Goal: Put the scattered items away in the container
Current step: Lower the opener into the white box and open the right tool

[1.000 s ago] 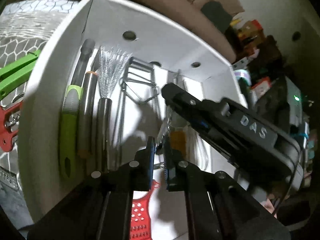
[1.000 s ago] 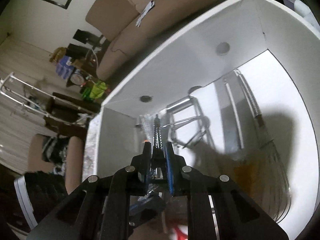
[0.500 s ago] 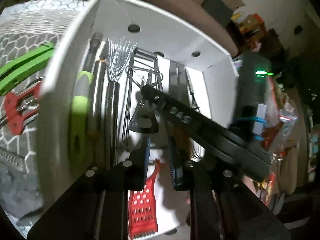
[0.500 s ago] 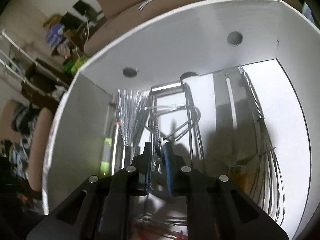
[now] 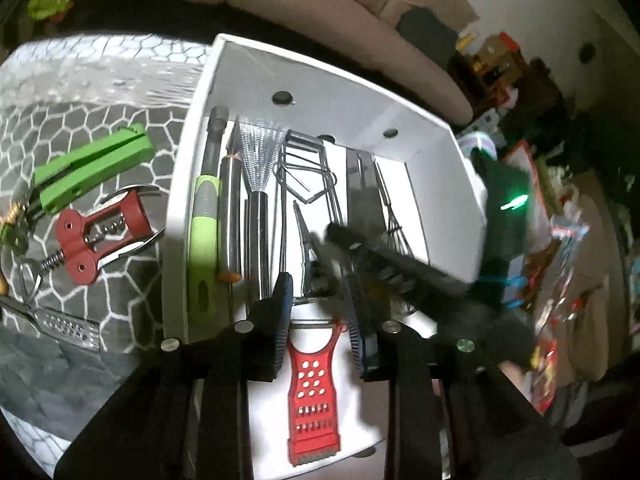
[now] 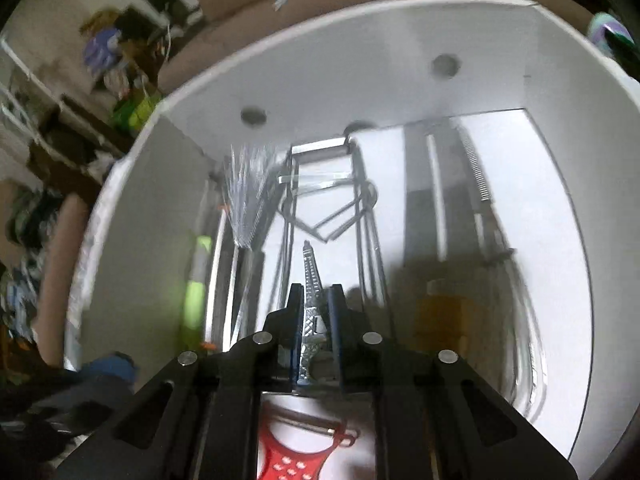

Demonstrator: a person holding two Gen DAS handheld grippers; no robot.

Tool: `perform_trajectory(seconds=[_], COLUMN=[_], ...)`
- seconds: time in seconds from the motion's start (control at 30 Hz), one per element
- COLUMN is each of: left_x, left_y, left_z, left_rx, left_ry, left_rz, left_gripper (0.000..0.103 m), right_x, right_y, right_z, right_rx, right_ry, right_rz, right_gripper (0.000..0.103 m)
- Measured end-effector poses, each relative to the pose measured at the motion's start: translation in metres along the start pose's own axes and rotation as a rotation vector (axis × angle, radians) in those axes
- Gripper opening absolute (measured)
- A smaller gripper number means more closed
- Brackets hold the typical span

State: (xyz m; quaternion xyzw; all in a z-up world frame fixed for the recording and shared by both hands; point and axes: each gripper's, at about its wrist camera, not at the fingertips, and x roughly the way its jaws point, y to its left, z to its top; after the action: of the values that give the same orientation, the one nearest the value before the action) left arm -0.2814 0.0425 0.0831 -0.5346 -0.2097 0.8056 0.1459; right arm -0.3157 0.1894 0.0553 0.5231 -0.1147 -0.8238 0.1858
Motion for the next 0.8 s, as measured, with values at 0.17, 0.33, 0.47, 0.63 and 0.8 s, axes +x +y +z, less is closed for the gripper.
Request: perform_trajectory(seconds=[0.17, 0.33, 0.47, 0.63, 0.8], left_x=[-0.018, -0.039, -0.050, -0.055, -0.058], left_y=[-0.011, -0.022, -0.032, -0.040, -0.045], left_z=[-0.007, -0.016, -0.029, -0.046, -0.058], left_rx=[0.076, 0.127, 0.160, 0.172, 0.169], left_ry=[-0.050, -0.096, -0.101, -0.085, -0.088], left_rz=[0.078, 0.165, 0.181, 0.206, 0.226], left_gripper=[0.057, 0.066, 0.091, 0.103, 0.103], right_x=[-0.039, -0.068, -0.079, -0.092, -0.112], right_y=[-0.004, -0.001, 0.006, 0.020, 0.022], right_z=[-0.002, -0.026, -0.048, -0.067, -0.079], right_rx=[-0.001, -0.077, -0.139, -0.206, -0.228], right_ry=[-0.046, -0.042, -0.025, -0.037, -0.076], right_rz=[-0.017, -0.082, -0.128, -0.177, -0.228], right_gripper=[0.024, 0.053, 0.081, 0.086, 0.102])
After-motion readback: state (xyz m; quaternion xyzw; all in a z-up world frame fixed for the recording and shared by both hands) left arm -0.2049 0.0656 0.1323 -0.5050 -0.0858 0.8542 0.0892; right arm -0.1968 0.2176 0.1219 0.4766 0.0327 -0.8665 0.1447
